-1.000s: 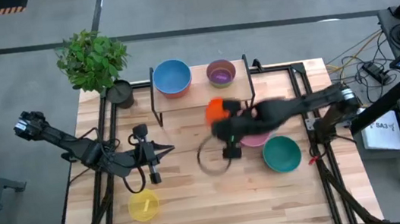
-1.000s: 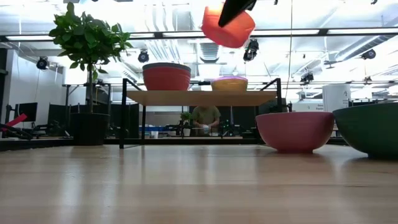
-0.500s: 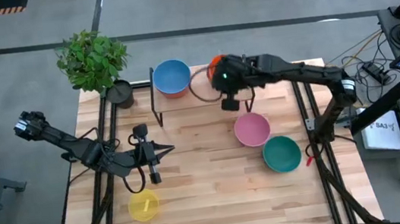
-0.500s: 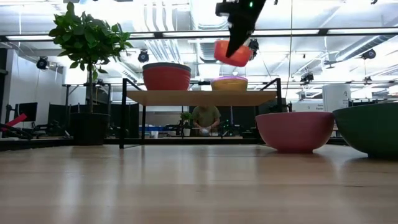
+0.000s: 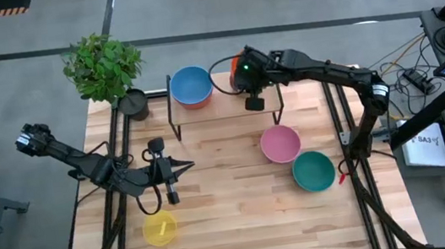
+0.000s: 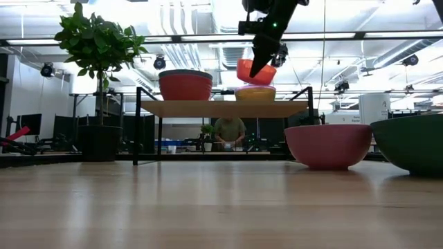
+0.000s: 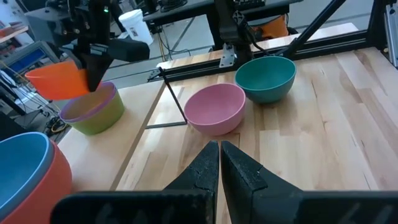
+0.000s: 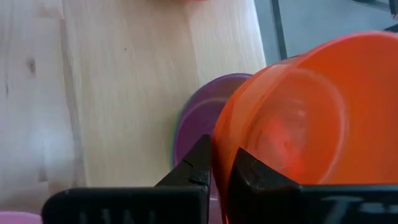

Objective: Place and stack bowls onto a shelf
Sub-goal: Stack the small orange bowl on top of the small violet bowl on the shelf

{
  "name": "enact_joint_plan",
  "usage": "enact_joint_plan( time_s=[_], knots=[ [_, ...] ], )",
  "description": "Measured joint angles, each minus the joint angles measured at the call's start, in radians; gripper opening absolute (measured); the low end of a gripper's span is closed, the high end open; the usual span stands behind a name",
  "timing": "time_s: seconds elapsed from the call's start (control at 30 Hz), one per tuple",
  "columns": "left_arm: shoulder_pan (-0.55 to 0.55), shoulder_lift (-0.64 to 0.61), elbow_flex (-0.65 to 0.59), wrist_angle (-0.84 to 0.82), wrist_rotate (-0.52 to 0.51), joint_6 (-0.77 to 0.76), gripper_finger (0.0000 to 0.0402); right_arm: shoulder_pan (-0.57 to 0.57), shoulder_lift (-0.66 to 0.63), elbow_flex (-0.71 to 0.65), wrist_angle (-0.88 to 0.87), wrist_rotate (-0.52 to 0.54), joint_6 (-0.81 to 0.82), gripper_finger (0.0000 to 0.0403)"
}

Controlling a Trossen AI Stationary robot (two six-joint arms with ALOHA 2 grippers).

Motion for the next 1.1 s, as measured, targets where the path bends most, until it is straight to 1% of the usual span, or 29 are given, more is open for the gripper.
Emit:
enact_joint_plan(
  time_s=[0.33,0.4,1.0,1.1],
  knots=[
    [0.0,0.0,0.0,0.0,0.0,0.005,0.0,-0.005,0.0,0.0,0.015,0.001,0.016,0.0067],
    [0.0,0.0,0.0,0.0,0.0,0.005,0.0,-0.005,0.0,0.0,0.016,0.001,0.02,0.0072],
    [0.0,0.0,0.0,0.0,0.0,0.004,0.0,-0.004,0.0,0.0,0.089,-0.001,0.029,0.0075],
    [0.0,0.0,0.0,0.0,0.0,0.004,0.0,-0.004,0.0,0.0,0.106,0.006,0.025,0.0069]
  ],
)
